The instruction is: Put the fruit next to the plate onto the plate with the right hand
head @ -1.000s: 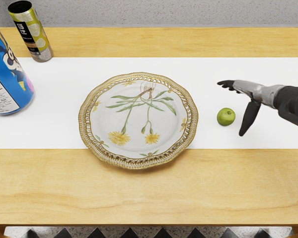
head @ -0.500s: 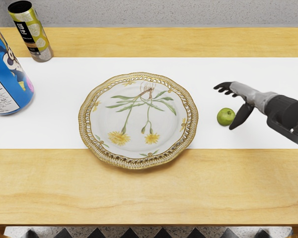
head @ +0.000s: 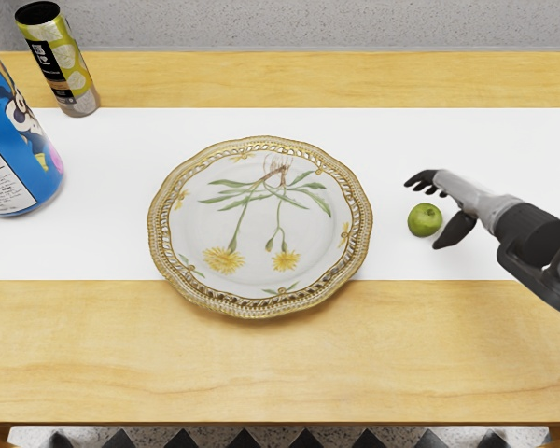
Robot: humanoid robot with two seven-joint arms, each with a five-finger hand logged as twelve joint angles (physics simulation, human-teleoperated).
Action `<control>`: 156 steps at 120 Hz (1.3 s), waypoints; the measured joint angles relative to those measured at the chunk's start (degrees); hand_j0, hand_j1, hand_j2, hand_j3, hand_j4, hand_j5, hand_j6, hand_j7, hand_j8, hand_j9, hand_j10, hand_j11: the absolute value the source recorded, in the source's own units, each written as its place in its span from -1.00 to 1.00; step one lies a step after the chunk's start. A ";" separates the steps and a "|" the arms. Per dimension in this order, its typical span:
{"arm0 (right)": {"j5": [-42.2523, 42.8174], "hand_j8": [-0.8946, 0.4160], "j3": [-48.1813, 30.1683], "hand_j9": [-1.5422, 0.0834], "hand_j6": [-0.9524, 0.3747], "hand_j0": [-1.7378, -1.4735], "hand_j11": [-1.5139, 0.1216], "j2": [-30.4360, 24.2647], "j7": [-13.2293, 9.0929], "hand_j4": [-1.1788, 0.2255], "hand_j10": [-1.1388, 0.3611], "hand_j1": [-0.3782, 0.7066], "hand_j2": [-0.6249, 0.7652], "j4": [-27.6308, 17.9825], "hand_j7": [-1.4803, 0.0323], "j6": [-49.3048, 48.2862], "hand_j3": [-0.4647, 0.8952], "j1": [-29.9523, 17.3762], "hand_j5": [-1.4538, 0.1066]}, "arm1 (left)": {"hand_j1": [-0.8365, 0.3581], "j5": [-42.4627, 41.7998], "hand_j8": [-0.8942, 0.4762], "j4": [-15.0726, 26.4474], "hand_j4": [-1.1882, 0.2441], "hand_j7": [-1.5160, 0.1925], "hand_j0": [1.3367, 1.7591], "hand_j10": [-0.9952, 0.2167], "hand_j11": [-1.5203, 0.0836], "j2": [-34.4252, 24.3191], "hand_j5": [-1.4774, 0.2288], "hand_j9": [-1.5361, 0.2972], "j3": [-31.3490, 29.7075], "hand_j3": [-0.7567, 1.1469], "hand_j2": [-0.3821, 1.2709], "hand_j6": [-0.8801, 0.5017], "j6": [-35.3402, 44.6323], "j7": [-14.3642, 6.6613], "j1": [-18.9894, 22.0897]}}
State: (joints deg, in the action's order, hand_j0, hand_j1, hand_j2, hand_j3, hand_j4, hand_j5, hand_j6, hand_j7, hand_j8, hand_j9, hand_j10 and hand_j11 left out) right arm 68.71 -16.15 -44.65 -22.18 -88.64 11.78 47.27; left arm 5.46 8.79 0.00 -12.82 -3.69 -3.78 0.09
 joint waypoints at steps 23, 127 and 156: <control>1.02 -0.10 0.47 0.41 -0.03 -0.40 0.37 2.83 -2.26 0.24 0.11 -0.28 -0.18 2.63 0.44 0.69 -0.32 0.08 0.36 | 0.49 0.01 -0.05 0.00 0.32 0.40 0.52 0.24 0.50 0.00 0.36 0.33 0.00 -0.21 -0.48 -0.08 0.00 0.00 0.00; 1.55 -0.21 1.91 0.30 -0.13 -0.43 0.26 8.53 -2.49 0.14 0.02 -0.13 -0.25 10.43 0.32 3.24 -0.19 0.12 0.24 | 0.49 0.01 -0.05 0.00 0.32 0.40 0.52 0.24 0.50 0.00 0.36 0.33 0.00 -0.21 -0.48 -0.08 0.00 0.00 0.00; 1.46 -0.24 1.87 0.29 -0.15 -0.48 0.25 8.95 -2.42 0.12 -0.01 -0.22 -0.48 10.80 0.29 3.26 -0.19 -0.05 0.23 | 0.49 0.01 -0.05 0.00 0.32 0.40 0.52 0.24 0.50 0.00 0.36 0.33 0.00 -0.21 -0.48 -0.08 0.00 0.00 0.00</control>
State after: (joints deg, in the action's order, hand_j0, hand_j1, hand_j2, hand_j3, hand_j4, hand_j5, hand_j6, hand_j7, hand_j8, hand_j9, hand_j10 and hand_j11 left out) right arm 70.17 -14.28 -35.70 -24.60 -77.84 15.04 47.22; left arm 5.47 8.79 0.00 -12.81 -3.69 -3.77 0.09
